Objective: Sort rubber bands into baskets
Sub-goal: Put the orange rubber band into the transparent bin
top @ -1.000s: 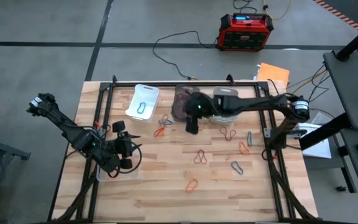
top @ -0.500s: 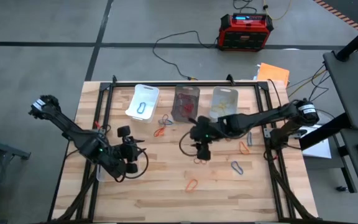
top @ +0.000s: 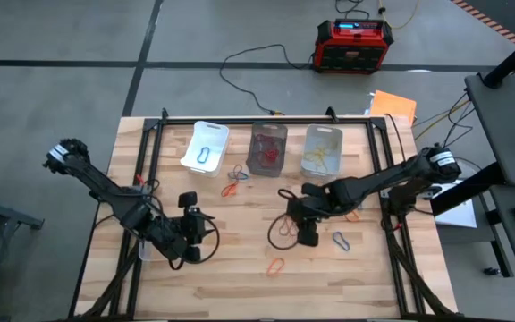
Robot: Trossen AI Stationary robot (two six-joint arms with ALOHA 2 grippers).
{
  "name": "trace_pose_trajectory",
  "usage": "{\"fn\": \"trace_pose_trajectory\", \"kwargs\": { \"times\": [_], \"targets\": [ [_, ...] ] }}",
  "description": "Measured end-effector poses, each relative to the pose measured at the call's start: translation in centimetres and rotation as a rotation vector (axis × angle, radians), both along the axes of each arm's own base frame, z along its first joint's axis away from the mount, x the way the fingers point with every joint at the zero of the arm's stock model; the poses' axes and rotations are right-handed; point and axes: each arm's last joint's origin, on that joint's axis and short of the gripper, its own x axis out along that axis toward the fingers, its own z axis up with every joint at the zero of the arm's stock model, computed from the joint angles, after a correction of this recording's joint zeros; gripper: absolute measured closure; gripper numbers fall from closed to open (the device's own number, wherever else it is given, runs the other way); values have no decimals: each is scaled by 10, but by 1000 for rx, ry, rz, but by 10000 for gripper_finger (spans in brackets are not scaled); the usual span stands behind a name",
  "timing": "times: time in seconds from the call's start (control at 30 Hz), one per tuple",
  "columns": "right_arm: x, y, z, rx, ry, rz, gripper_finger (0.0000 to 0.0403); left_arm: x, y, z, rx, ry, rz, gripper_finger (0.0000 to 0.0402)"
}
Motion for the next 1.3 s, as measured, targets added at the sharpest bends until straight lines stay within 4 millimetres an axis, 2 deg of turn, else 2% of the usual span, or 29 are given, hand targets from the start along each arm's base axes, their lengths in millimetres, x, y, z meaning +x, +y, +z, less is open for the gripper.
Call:
{"fn": "trace_pose_trajectory", "kwargs": {
  "times": [0.33,0.63,0.9,1.3],
  "targets": [
    [-3,38,-20,31,-156,147,265,12,-9,-8,-5,-13,1,269],
    [-1,64,-43,6,-279,218,270,21,-15,17,-10,-74,-31,269],
    [17,83,-70,-1,-261,264,271,25,-18,15,-15,-84,-34,269],
    [39,94,-108,-46,-178,287,286,34,-25,5,20,-69,-61,269]
  ]
}}
